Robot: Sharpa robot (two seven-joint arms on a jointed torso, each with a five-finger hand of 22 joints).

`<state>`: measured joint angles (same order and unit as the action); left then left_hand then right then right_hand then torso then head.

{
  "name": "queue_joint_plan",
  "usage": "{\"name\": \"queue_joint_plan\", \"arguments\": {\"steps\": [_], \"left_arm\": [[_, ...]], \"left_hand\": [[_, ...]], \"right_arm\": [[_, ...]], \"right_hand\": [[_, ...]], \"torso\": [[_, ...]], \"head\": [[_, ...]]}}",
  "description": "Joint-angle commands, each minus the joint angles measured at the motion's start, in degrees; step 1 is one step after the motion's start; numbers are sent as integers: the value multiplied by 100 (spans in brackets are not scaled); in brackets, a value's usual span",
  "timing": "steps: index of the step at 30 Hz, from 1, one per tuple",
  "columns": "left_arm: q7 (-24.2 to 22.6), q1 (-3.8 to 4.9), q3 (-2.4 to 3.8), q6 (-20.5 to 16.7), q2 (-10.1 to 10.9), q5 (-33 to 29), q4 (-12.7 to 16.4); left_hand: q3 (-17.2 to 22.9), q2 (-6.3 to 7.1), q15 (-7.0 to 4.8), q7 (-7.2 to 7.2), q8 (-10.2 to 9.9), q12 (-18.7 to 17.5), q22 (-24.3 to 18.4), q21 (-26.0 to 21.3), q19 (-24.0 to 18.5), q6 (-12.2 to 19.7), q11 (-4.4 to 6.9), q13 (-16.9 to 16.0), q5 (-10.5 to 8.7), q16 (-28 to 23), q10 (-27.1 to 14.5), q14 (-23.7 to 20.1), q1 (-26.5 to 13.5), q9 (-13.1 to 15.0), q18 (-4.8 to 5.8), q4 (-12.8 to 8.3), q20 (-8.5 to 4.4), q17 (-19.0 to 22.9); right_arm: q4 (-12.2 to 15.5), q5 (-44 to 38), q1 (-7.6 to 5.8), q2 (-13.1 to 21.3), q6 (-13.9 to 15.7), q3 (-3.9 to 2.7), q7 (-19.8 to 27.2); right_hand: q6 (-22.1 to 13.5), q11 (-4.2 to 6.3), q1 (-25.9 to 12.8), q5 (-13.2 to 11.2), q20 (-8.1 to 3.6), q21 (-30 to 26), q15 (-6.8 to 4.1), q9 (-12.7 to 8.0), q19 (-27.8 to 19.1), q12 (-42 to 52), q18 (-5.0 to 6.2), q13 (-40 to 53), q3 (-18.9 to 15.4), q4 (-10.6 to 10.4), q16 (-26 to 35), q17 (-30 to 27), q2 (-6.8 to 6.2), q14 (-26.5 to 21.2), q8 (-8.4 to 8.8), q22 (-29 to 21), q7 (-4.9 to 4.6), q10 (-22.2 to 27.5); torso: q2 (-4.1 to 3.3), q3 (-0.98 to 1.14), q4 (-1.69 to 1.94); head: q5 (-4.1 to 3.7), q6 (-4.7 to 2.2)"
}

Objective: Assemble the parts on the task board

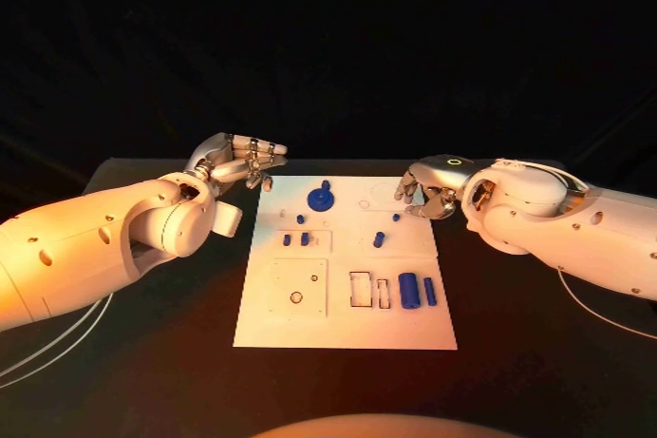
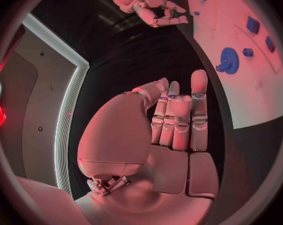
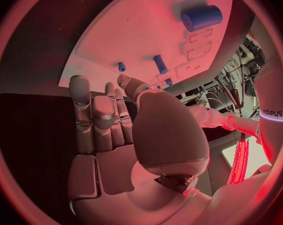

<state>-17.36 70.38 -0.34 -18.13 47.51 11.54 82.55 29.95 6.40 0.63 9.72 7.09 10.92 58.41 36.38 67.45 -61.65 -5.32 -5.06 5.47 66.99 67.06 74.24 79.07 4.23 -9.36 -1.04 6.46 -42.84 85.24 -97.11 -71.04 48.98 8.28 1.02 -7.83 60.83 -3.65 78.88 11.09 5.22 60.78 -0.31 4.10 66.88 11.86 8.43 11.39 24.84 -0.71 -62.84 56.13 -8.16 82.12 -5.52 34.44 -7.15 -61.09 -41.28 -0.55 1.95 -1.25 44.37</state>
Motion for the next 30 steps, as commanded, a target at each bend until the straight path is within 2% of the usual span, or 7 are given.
{"name": "queue_joint_plan", "arguments": {"steps": [1,5,7,11,13,18,30], "left_arm": [[-597,-14,2,10,34,-1469,125],[-646,-25,0,-5,52,-1576,202],[-653,-27,-1,-8,56,-1597,221],[-662,-30,-1,-4,62,-1623,251],[-663,-30,-2,-5,61,-1629,256],[-661,-33,-2,5,60,-1635,260],[-628,-37,-3,35,72,-1637,274]], "left_hand": [[-65,-29,-9,-13,38,49,-24,-48,-28,17,11,-10,-24,-48,-17,-50,-30,-10,-118,-6,-5,50],[-87,-63,-14,-17,49,74,-49,-82,-23,21,12,-17,-18,-80,-29,-67,-2,-12,-117,-26,-8,96],[-90,-65,-14,-17,50,78,-53,-87,-22,23,12,-18,-17,-89,-32,-72,2,-12,-117,-30,-9,110],[-105,-66,-13,-14,52,84,-61,-98,-20,28,10,-20,-19,-104,-39,-81,1,-14,-116,-34,-10,133],[-109,-67,-13,-13,53,87,-64,-102,-20,30,9,-20,-19,-108,-42,-83,0,-14,-116,-35,-10,140],[-117,-68,-13,-12,54,91,-69,-109,-19,32,9,-21,-20,-120,-46,-90,1,-15,-115,-37,-10,158],[-144,-72,-11,-9,58,106,-89,-137,-17,45,5,-24,-19,-161,-67,-116,7,-17,-114,-50,-10,221]], "right_arm": [[-39,-600,24,-51,-233,1,-92],[-73,-637,58,-108,-304,5,-82],[-84,-644,70,-130,-329,6,-74],[-111,-650,110,-182,-368,8,-48],[-121,-651,129,-205,-381,9,-37],[-143,-692,174,-262,-441,10,-17],[-289,-709,240,-408,-494,11,24]], "right_hand": [[32,-7,-19,-34,-41,-30,-30,4,-7,-51,111,-39,34,-3,14,-2,-28,34,44,-2,2,-38],[31,-6,-31,-45,-48,-63,-28,1,-31,-85,118,-106,33,5,62,-54,-57,21,64,-56,0,-58],[31,-6,-37,-44,-49,-86,-27,0,-50,-98,122,-132,31,9,84,-77,-71,10,72,-91,0,-65],[35,-9,-40,-50,-49,-95,-26,-1,-59,-113,123,-162,34,11,96,-87,-75,3,79,-100,2,-72],[41,-8,-40,-57,-49,-93,-26,0,-57,-119,121,-177,39,12,91,-80,-70,4,80,-95,3,-79],[82,0,1,36,-57,-94,-36,5,-57,-154,121,-271,107,43,94,-80,-26,5,88,-93,12,-138],[209,11,-44,-71,-63,-70,-41,23,-28,-182,114,-423,154,40,62,-43,38,38,74,-55,20,-305]], "torso": [[-3,1,2],[-2,-1,3],[-6,8,-4],[-6,3,-7],[-5,0,-4],[-6,5,4],[-6,9,-5]], "head": [[-36,-19],[-41,-24],[-39,-27],[-34,-22],[2,-15],[0,-1],[21,21]]}}
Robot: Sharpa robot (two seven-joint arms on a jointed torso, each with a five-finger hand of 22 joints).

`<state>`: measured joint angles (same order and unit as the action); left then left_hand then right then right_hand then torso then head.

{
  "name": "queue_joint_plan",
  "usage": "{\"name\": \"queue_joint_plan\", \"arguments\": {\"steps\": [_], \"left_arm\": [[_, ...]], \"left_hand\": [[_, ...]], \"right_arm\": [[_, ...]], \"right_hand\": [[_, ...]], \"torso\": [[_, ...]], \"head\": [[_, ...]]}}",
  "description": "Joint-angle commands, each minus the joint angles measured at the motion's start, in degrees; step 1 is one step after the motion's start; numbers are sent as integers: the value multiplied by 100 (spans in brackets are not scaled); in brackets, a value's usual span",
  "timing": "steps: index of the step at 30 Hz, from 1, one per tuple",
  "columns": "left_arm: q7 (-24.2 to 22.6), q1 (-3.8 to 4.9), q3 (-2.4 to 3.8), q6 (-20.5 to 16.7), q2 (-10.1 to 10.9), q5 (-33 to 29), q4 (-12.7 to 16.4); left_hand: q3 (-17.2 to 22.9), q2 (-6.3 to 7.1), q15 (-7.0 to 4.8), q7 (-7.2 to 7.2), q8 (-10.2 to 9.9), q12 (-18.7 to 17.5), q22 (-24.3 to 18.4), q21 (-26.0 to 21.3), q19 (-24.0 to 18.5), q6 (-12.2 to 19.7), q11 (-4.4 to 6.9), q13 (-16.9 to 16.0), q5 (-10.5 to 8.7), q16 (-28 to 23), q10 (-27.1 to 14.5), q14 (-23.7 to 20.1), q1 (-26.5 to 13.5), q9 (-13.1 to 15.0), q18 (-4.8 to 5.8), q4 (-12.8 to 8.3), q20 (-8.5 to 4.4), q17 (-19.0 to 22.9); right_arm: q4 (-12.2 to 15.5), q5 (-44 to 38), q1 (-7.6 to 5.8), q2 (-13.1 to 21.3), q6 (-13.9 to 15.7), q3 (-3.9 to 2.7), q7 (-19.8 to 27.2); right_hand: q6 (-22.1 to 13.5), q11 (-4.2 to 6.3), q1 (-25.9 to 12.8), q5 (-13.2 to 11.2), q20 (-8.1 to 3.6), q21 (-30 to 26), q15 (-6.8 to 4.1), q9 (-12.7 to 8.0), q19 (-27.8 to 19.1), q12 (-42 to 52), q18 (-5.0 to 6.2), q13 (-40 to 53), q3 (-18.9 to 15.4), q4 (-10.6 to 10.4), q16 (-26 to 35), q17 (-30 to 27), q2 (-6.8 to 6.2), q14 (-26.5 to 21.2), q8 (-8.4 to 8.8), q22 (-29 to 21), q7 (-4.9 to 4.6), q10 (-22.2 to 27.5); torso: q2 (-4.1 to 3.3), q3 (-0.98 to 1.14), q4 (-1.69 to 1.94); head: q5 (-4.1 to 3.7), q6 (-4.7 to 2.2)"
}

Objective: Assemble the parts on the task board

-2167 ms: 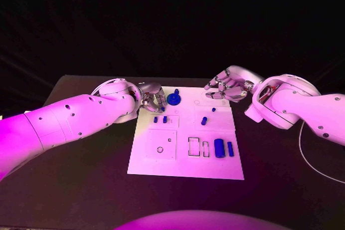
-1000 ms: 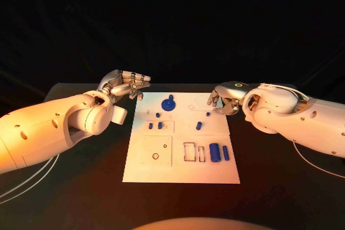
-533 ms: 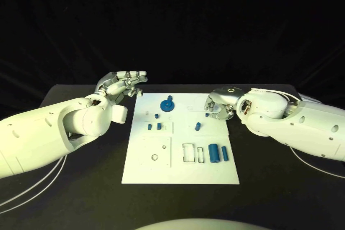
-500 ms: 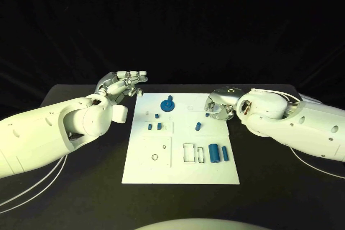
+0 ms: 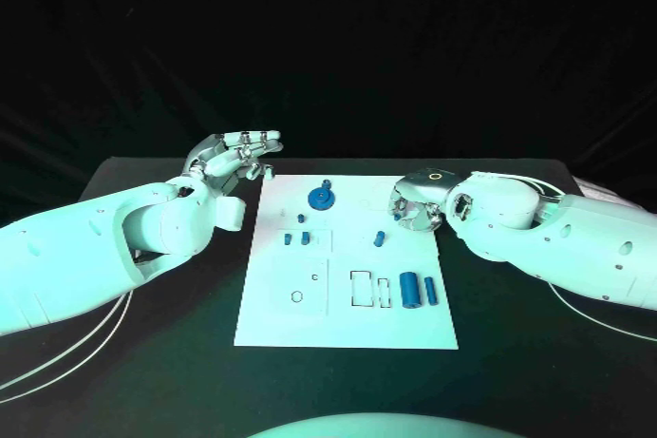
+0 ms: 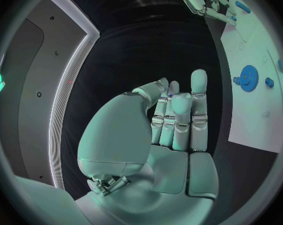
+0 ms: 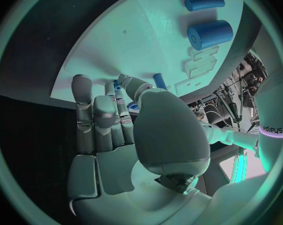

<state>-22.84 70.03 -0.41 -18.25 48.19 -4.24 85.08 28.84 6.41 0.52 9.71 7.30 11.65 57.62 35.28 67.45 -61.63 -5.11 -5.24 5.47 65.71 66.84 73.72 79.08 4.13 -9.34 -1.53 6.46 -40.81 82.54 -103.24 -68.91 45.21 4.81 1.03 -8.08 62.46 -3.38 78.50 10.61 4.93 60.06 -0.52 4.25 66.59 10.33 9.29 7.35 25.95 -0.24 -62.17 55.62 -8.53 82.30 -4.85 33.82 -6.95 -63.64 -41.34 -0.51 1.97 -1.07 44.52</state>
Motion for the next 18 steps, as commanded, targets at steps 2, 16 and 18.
{"name": "queue_joint_plan", "arguments": {"steps": [2,16,18], "left_arm": [[-73,-3,2,47,5,-57,24],[-23,-3,-1,59,23,-26,47],[-19,-3,-1,59,24,-25,49]], "left_hand": [[-40,-75,1,-6,39,36,-15,-33,-17,47,-17,-7,-19,-44,-51,-70,7,-8,-116,-4,-10,34],[-62,-82,4,-1,40,47,-34,-61,-17,63,-23,-8,-17,-92,-75,-102,11,-11,-115,-13,-9,108],[-62,-82,4,-1,40,47,-34,-61,-17,63,-23,-8,-17,-92,-75,-102,11,-11,-115,-13,-9,108]], "right_arm": [[-51,-94,31,-52,-155,11,51],[-208,-92,105,-160,-177,11,63],[-212,-92,110,-168,-163,11,65]], "right_hand": [[71,-14,-10,-36,-34,4,-20,11,6,-31,27,-41,55,-9,-13,16,98,26,3,9,-2,-82],[357,26,87,-572,-54,181,-49,64,167,-53,-13,-227,324,146,-215,241,331,147,-67,272,25,-438],[407,38,78,-591,-57,255,-60,79,231,-48,-32,-234,328,161,-286,318,341,181,-86,391,35,-500]], "torso": [[-1,5,-6],[-2,5,-4],[-1,5,-8]], "head": [[3,7],[-6,40],[-3,45]]}}
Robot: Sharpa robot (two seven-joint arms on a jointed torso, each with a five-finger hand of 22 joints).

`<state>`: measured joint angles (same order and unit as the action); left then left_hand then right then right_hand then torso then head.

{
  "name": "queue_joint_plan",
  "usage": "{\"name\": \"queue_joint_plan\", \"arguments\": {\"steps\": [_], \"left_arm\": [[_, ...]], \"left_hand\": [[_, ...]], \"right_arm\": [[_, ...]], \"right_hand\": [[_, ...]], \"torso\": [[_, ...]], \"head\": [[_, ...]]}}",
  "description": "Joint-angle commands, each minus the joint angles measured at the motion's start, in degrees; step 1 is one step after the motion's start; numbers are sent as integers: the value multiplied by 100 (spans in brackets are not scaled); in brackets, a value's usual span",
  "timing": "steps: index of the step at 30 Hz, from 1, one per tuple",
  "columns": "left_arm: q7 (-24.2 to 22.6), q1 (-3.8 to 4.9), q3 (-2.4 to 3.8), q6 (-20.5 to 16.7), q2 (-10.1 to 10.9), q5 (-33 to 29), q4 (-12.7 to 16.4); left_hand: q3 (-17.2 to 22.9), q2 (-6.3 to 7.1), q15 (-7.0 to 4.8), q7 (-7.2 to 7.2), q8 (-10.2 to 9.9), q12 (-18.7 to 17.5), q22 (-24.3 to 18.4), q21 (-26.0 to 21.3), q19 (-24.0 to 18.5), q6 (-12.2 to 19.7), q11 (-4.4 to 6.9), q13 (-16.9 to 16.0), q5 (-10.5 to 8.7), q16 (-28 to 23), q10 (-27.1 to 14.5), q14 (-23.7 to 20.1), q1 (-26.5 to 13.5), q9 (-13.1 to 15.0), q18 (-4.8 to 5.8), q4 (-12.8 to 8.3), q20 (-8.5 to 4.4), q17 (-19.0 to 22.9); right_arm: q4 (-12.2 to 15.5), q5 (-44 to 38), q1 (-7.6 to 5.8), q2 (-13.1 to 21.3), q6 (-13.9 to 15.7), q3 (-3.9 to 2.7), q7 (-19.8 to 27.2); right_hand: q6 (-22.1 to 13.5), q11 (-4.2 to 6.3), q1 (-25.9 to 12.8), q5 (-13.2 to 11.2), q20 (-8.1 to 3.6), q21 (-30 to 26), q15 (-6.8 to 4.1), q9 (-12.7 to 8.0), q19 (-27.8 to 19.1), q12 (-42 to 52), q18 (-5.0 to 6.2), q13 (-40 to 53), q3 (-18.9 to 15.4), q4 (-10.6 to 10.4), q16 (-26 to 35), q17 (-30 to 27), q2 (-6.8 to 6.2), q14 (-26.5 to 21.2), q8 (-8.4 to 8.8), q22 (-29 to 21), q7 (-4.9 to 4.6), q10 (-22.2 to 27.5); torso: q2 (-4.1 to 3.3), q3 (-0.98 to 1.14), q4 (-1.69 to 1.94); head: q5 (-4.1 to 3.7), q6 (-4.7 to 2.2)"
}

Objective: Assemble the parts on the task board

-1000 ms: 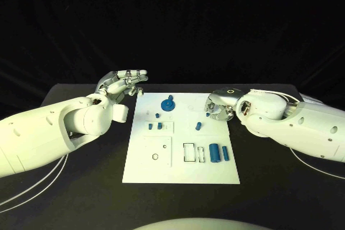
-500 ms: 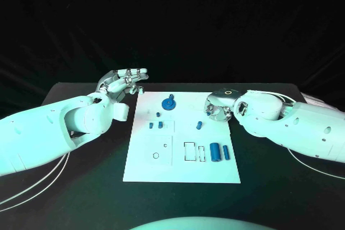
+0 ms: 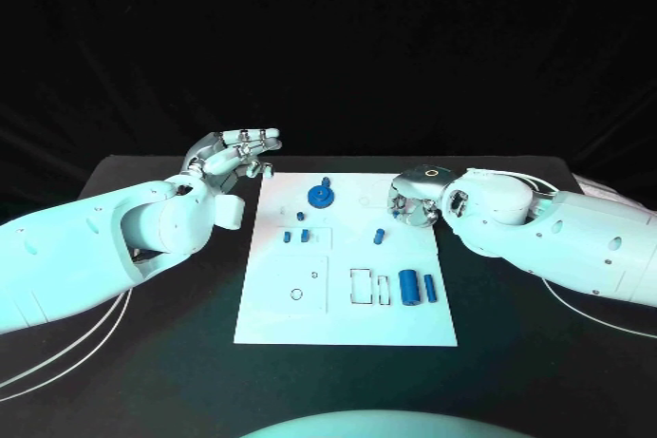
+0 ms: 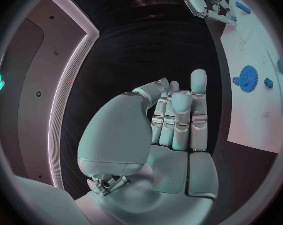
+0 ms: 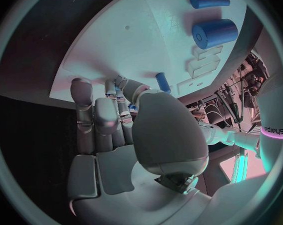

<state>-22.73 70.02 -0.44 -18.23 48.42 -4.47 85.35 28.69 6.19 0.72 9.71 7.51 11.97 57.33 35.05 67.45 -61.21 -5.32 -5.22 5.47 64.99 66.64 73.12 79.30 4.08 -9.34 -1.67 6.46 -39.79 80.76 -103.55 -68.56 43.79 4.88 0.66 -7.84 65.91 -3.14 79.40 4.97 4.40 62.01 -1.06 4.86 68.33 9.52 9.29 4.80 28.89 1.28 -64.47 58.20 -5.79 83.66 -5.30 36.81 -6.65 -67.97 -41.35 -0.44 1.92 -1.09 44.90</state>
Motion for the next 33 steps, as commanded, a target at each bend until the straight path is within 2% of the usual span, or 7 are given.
{"name": "queue_joint_plan", "arguments": {"steps": [1,5,10,18,25,29,33], "left_arm": [[-28,-2,2,59,2,-2,23],[-18,-2,2,64,2,-1,25],[-31,-2,2,51,9,20,25],[-55,-3,2,20,18,47,4],[-53,-3,2,21,20,50,-11],[-44,-4,2,25,21,51,-24],[-39,-6,1,13,40,51,-31]], "left_hand": [[-48,-60,-15,-1,18,15,-5,-38,-17,21,-2,-9,-17,-19,-54,-42,-12,-6,-115,2,-9,5],[-54,-62,-15,0,20,20,-12,-48,-18,25,-2,-10,-16,-31,-60,-51,-6,-7,-115,-5,-9,21],[-60,-71,-15,-1,26,31,-22,-62,-17,26,-1,-12,-14,-42,-67,-57,9,-6,-115,-18,-9,32],[-61,-77,-16,-4,31,37,-26,-69,-16,24,0,-13,-12,-47,-70,-59,20,-6,-116,-27,-10,38],[-64,-77,-18,-4,33,41,-30,-74,-14,24,0,-14,-12,-54,-73,-63,27,-6,-116,-35,-10,48],[-64,-77,-18,-4,33,41,-30,-74,-14,24,0,-14,-12,-54,-73,-63,27,-6,-116,-35,-10,48],[-64,-77,-18,-4,33,41,-30,-74,-14,24,0,-14,-12,-54,-73,-63,27,-6,-116,-35,-10,48]], "right_arm": [[-35,-61,77,-29,-162,48,40],[-31,-66,84,-36,-35,48,15],[12,-51,98,-12,541,48,61],[138,18,106,88,1115,43,58],[342,120,101,245,1276,14,35],[674,263,93,468,1278,-42,18],[983,388,72,631,1255,-71,-8]], "right_hand": [[83,19,-17,-35,-7,94,-11,26,86,35,-41,17,36,18,-86,91,71,60,-50,146,10,-96],[152,36,-44,-86,-11,216,-29,53,190,32,-73,6,28,41,-189,204,86,112,-76,337,21,-194],[187,34,-95,-174,-2,365,-39,75,319,11,-117,-9,3,38,-275,296,96,162,-87,580,21,-254],[192,30,-113,-189,8,420,-42,83,369,-10,-132,-19,-5,35,-280,298,105,174,-85,664,17,-267],[185,24,-114,-191,10,435,-42,85,383,-23,-135,-26,-5,38,-291,311,105,178,-80,684,11,-262],[183,19,-122,-197,12,448,-41,86,394,-30,-137,-29,-9,35,-299,321,101,181,-78,704,5,-262],[183,19,-123,-197,13,455,-41,87,400,-32,-139,-30,-11,36,-300,321,100,181,-77,716,3,-263]], "torso": [[-1,-2,-3],[5,-4,-3],[5,-7,1],[4,-4,9],[10,-7,-5],[2,-2,22],[12,-10,-10]], "head": [[-1,7],[-7,11],[-50,15],[-50,3],[-45,-3],[-58,-3],[-44,-5]]}}
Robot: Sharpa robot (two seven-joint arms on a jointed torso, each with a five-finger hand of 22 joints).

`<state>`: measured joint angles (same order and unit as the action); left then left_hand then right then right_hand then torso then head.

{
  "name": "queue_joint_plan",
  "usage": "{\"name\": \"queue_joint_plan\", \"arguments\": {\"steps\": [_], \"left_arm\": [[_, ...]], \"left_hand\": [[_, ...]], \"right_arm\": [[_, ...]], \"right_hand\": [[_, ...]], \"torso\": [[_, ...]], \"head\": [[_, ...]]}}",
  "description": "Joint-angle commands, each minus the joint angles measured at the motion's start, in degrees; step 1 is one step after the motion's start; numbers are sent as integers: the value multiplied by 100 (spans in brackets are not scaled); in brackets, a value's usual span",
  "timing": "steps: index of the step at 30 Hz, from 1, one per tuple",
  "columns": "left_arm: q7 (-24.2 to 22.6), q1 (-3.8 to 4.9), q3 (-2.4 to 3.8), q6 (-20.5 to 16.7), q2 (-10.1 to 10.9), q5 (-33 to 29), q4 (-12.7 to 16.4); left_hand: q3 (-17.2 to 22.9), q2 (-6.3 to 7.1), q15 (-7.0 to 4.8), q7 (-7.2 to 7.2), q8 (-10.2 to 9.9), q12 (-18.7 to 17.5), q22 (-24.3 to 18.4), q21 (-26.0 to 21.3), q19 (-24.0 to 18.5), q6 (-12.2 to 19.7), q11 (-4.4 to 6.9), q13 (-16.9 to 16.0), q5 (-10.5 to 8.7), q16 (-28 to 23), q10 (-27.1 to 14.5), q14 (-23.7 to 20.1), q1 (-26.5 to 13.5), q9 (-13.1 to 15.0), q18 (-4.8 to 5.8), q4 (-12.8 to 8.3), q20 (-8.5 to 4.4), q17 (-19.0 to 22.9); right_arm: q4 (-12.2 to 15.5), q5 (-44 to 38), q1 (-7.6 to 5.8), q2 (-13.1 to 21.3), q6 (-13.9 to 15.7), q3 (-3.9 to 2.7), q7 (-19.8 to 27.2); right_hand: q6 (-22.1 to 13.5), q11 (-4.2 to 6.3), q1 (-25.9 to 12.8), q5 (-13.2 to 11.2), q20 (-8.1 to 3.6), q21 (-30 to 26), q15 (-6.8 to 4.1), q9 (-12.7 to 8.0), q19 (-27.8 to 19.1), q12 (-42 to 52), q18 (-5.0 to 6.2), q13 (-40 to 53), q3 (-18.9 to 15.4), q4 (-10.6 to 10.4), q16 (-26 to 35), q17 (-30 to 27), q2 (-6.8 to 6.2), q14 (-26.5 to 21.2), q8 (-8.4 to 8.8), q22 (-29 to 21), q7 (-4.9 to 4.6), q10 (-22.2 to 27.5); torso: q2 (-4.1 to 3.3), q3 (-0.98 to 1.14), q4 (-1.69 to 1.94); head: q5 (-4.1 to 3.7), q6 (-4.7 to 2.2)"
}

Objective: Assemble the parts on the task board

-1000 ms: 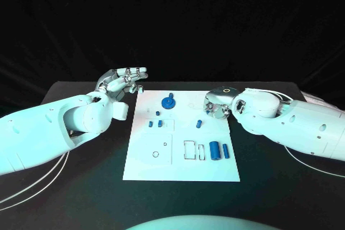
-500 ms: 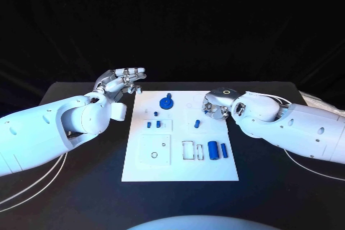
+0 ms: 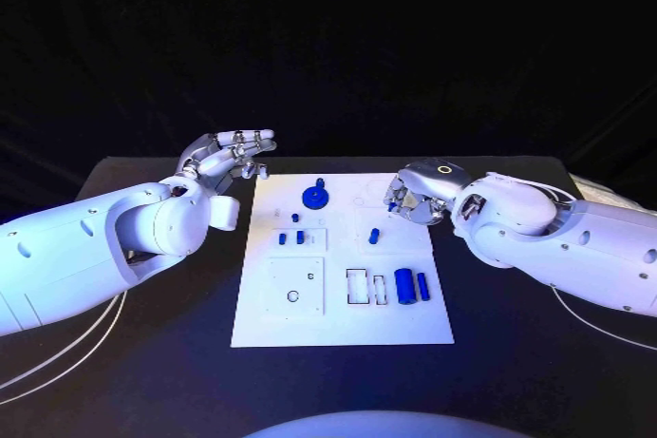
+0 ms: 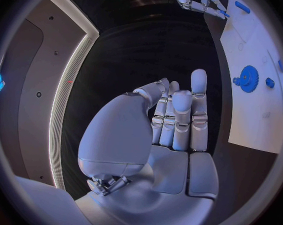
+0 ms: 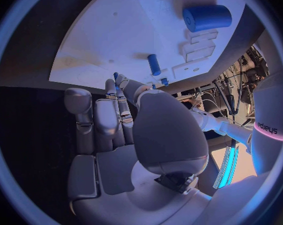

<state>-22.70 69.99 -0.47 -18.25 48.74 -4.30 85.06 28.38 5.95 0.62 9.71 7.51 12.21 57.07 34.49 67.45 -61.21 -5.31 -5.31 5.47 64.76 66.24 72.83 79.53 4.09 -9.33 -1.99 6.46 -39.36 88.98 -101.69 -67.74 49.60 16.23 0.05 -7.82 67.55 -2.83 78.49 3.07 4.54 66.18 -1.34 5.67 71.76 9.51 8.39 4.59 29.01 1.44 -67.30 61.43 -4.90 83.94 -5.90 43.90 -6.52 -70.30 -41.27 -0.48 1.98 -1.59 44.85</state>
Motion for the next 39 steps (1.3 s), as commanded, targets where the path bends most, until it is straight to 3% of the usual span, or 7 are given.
{"name": "queue_joint_plan", "arguments": {"steps": [1,7,16,19,28,31,39], "left_arm": [[-42,-3,3,15,8,34,-5],[-40,-4,2,32,-5,34,-6],[-33,-29,0,60,-78,34,-21],[-28,-60,-1,68,-118,34,-34],[-28,-119,-6,80,-187,34,-64],[-28,-142,-8,84,-198,34,-69],[-21,-178,-9,107,-232,34,-86]], "left_hand": [[-33,-54,-8,-4,33,17,-5,-18,-15,25,-1,-5,-12,-32,-33,-34,3,-7,-117,-3,-10,5],[-39,-52,-7,-1,34,21,-9,-25,-13,29,-3,-5,-12,-39,-40,-38,7,-7,-117,-10,-11,16],[-39,-52,-7,-1,34,21,-9,-25,-13,29,-3,-5,-12,-39,-40,-38,7,-7,-117,-10,-11,16],[-39,-52,-7,-1,34,21,-9,-25,-13,29,-3,-5,-12,-39,-40,-38,7,-7,-117,-10,-11,16],[-44,-54,-6,1,35,25,-13,-30,-12,32,-4,-6,-13,-48,-45,-42,6,-8,-116,-11,-11,29],[-44,-54,-6,1,35,25,-13,-30,-12,32,-4,-6,-13,-48,-45,-42,6,-8,-116,-11,-11,29],[-47,-56,-6,2,36,27,-16,-34,-12,34,-5,-6,-12,-52,-49,-45,7,-8,-116,-13,-11,35]], "right_arm": [[220,228,-13,64,118,-13,-12],[553,382,-9,0,98,-20,24],[865,447,116,-414,-27,7,128],[800,459,252,-631,-108,24,179],[470,446,554,-1026,-289,66,293],[414,437,614,-1096,-318,70,314],[314,434,703,-1209,-372,82,351]], "right_hand": [[19,-12,-32,-8,-1,38,-13,5,57,-32,-50,-9,-23,20,-16,-1,11,153,-18,6,-9,-31],[14,-14,-29,-5,0,47,-14,6,65,-42,-50,-14,-21,23,-26,11,14,156,-13,17,-16,-28],[4,-19,-17,1,1,60,-14,8,77,-59,-51,-22,-11,31,-41,29,27,159,-5,32,-25,-25],[-1,-21,-13,4,1,61,-14,8,78,-66,-50,-25,-7,34,-40,28,33,159,-2,30,-29,-23],[-18,-29,-6,8,2,64,-13,8,80,-86,-48,-33,-1,44,-41,28,43,158,10,27,-40,-12],[-19,-30,-6,8,2,64,-13,8,79,-88,-47,-34,0,44,-42,31,44,158,11,25,-40,-11],[-24,-34,-8,10,3,70,-12,9,84,-95,-48,-37,3,43,-44,33,55,158,14,34,-45,-9]], "torso": [[6,-8,-19],[3,-6,10],[3,-35,11],[-6,-25,-5],[-3,-38,7],[-8,-23,-3],[-3,-21,-9]], "head": [[7,-2],[73,6],[238,37],[348,65],[461,133],[502,170],[562,228]]}}
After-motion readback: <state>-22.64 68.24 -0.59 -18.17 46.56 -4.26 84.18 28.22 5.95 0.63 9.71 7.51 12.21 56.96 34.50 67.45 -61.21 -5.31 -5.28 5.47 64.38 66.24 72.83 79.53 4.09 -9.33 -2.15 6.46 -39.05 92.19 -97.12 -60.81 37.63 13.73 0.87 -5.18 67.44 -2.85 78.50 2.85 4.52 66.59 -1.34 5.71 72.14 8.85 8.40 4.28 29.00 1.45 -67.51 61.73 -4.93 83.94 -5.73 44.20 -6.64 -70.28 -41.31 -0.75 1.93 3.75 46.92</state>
